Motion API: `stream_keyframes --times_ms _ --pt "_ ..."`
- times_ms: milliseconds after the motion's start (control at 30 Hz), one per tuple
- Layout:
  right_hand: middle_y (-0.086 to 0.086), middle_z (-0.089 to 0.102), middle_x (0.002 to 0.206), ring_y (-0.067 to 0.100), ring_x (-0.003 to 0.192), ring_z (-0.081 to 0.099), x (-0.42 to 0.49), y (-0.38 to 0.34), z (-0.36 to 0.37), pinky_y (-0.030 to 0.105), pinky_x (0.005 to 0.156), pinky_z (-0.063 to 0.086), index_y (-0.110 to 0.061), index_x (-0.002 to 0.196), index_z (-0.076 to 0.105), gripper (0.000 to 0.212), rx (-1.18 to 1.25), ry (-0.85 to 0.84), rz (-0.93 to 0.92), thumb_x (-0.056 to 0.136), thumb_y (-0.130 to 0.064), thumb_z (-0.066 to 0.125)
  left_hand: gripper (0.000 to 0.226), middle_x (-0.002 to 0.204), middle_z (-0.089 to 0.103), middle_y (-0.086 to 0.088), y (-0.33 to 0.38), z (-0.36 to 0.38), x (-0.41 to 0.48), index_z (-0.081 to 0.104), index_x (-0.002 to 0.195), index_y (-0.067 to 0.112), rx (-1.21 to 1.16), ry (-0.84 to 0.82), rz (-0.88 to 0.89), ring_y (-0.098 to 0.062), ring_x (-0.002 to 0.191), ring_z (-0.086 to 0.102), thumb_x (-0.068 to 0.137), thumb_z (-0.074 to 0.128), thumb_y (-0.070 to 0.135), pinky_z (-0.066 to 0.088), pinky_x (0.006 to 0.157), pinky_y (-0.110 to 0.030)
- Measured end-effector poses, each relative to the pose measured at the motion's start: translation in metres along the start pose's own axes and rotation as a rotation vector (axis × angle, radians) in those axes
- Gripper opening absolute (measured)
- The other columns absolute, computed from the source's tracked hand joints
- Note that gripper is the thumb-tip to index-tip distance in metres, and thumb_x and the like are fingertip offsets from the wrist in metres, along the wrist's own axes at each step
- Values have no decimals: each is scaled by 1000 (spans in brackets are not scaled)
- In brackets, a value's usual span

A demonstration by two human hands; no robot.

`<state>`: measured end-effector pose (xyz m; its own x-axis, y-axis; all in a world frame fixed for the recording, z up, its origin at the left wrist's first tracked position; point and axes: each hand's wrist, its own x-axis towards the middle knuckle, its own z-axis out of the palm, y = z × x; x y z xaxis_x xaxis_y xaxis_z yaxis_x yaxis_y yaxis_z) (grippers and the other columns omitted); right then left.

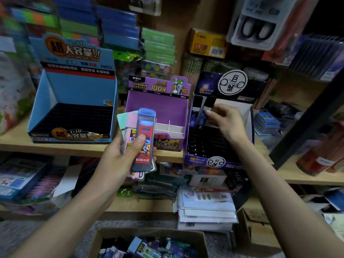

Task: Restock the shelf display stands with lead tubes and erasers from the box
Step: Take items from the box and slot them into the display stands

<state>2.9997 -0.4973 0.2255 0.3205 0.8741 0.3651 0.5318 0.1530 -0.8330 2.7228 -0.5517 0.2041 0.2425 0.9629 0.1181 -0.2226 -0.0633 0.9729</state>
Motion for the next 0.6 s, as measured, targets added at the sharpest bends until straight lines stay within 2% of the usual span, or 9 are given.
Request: stream_keyframes --times_ms 67,167,367,467,500,600 --pt "18 70 91 34 91 66 0 2 3 49 84 54 -1 92 69 13 -46 28 9 87 -12 65 33 87 75 -4 -1 0 0 59 103 30 0 -3 1 -20 74 72 73 58 42 55 56 -22" --pt "11 72 88 25 86 68 2 1 7 44 85 55 -2 94 72 17 -138 32 11 88 -15 64 42 90 74 -4 -2 0 1 57 110 29 0 -7 -3 -20 75 72 71 59 45 55 57 -23" --pt "25 69 79 38 80 66 1 -2 12 46 80 53 5 88 70 26 -309 63 10 89 -19 63 40 88 75 -2 -1 0 -2 56 111 25 14 -15 1 -19 73 72 75 58 43 54 56 -21" --pt "17 66 71 34 78 63 -5 -11 7 32 67 44 2 78 69 32 -509 21 -3 90 -27 62 38 88 74 -3 1 -1 -3 58 109 25 13 -15 -7 -19 73 72 76 58 43 54 55 -21" --pt "15 64 68 33 75 62 -8 -18 4 31 64 41 1 75 67 36 -571 24 -16 90 -31 61 38 88 74 -5 3 -1 -3 58 109 24 9 -11 -8 -20 74 72 76 58 43 54 55 -21" --pt "13 67 67 29 68 64 -15 -49 -10 40 68 51 -1 72 65 41 -549 111 -98 91 -36 57 36 88 74 -7 8 -3 -4 60 106 23 1 4 -3 -21 74 72 76 59 43 54 56 -22"
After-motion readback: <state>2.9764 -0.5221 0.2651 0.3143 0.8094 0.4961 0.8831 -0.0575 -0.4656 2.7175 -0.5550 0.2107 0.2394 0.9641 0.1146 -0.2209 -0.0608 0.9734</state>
